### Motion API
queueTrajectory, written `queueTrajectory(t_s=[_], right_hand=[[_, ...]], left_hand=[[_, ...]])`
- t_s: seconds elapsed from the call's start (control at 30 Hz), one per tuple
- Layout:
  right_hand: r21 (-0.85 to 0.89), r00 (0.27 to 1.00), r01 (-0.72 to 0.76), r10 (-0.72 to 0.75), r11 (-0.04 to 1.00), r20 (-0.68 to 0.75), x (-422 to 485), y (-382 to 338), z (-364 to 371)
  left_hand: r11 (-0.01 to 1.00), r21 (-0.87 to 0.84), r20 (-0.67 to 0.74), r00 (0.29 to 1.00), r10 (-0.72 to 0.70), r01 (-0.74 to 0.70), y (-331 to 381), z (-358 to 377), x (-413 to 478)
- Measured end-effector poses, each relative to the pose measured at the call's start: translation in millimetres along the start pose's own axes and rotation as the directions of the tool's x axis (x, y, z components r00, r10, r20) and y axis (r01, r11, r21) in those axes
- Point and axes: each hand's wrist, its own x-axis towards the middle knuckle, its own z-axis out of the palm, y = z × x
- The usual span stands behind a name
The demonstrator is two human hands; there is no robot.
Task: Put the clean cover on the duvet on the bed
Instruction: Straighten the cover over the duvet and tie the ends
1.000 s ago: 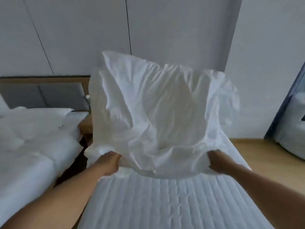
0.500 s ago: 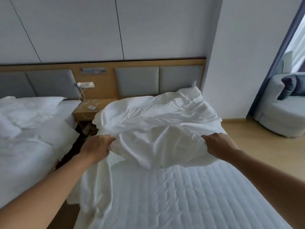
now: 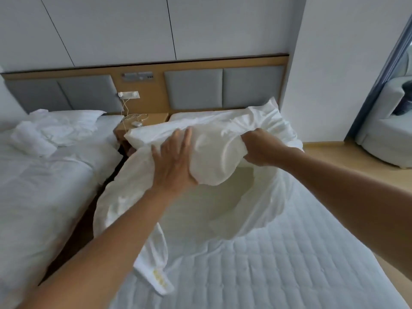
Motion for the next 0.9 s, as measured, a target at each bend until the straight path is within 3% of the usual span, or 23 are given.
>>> queueTrajectory(t_s=[0.07, 0.2, 0.3, 0.37, 0.4, 0.43, 0.5, 0.53, 0.57, 0.6, 0.63, 0.67, 0.7, 0.77, 0.83, 0.9], right_hand=[[-0.002, 0.998, 0.01, -0.01, 1.0, 0.068, -9.2, -9.7, 16.1], [-0.051, 0.994, 0.004, 0.001, 0.999, 0.112, -17.8, -17.3, 42.4], [-0.072, 0.985, -0.072, 0.06, 0.995, -0.162, -37.3, -11.3, 86.7], [0.047, 0.883, -0.324, 0.32, 0.945, -0.342, -60.0, -8.1, 135.1], [0.206, 0.787, -0.481, 0.523, 0.852, -0.328, -73.5, -6.7, 161.7], [0.375, 0.646, -0.633, 0.729, 0.677, -0.226, -84.4, -3.5, 185.8], [0.607, 0.254, -0.786, 0.956, 0.115, 0.148, -97.6, 10.2, 223.8], [0.653, 0.084, -0.736, 0.934, -0.177, 0.347, -98.7, 18.2, 234.6], [0.678, -0.014, -0.613, 0.863, -0.406, 0.505, -98.3, 28.2, 241.8], [0.714, -0.039, -0.43, 0.802, -0.552, 0.597, -95.6, 39.3, 246.6], [0.743, -0.039, -0.252, 0.774, -0.62, 0.632, -91.2, 50.5, 251.2], [0.774, -0.04, -0.205, 0.795, -0.599, 0.605, -87.4, 60.7, 252.9], [0.812, -0.013, -0.273, 0.846, -0.516, 0.533, -83.1, 72.2, 250.5], [0.847, 0.057, -0.477, 0.953, -0.235, 0.297, -74.3, 102.2, 238.0], [0.799, 0.21, -0.593, 0.977, 0.101, 0.033, -73.2, 138.0, 210.4], [0.666, 0.46, -0.605, 0.874, 0.436, -0.154, -75.0, 172.2, 175.0]], left_hand=[[0.999, -0.026, 0.066, 0.997, -0.03, 0.031, 53.9, 23.6, 2.6], [0.953, -0.15, 0.248, 0.943, -0.221, 0.263, 89.2, 64.3, -2.3], [0.891, -0.296, 0.289, 0.922, -0.26, 0.344, 80.4, 75.0, -5.8], [0.902, -0.312, 0.288, 0.935, -0.209, 0.298, 71.1, 76.7, 3.8], [0.912, -0.312, 0.305, 0.937, -0.171, 0.267, 66.8, 77.1, 9.6], [0.92, -0.312, 0.321, 0.938, -0.133, 0.237, 63.2, 78.0, 14.9], [0.932, -0.311, 0.335, 0.939, -0.077, 0.188, 57.3, 82.3, 22.2], [0.932, -0.322, 0.327, 0.943, -0.058, 0.169, 54.8, 85.1, 25.5], [0.93, -0.337, 0.31, 0.95, -0.04, 0.149, 51.5, 88.4, 28.7], [0.928, -0.351, 0.294, 0.956, -0.018, 0.126, 47.4, 92.2, 33.3], [0.93, -0.354, 0.3, 0.954, 0.01, 0.102, 42.9, 94.6, 38.1], [0.94, -0.333, 0.337, 0.941, 0.04, 0.079, 38.0, 97.1, 43.1], [0.955, -0.29, 0.404, 0.912, 0.063, 0.062, 34.9, 98.7, 48.4], [0.985, -0.172, 0.593, 0.8, 0.094, 0.012, 33.4, 100.8, 56.8], [0.992, -0.103, 0.744, 0.657, 0.123, -0.07, 41.0, 99.7, 64.7], [0.98, -0.181, 0.834, 0.516, 0.198, -0.082, 61.3, 93.6, 78.1]])
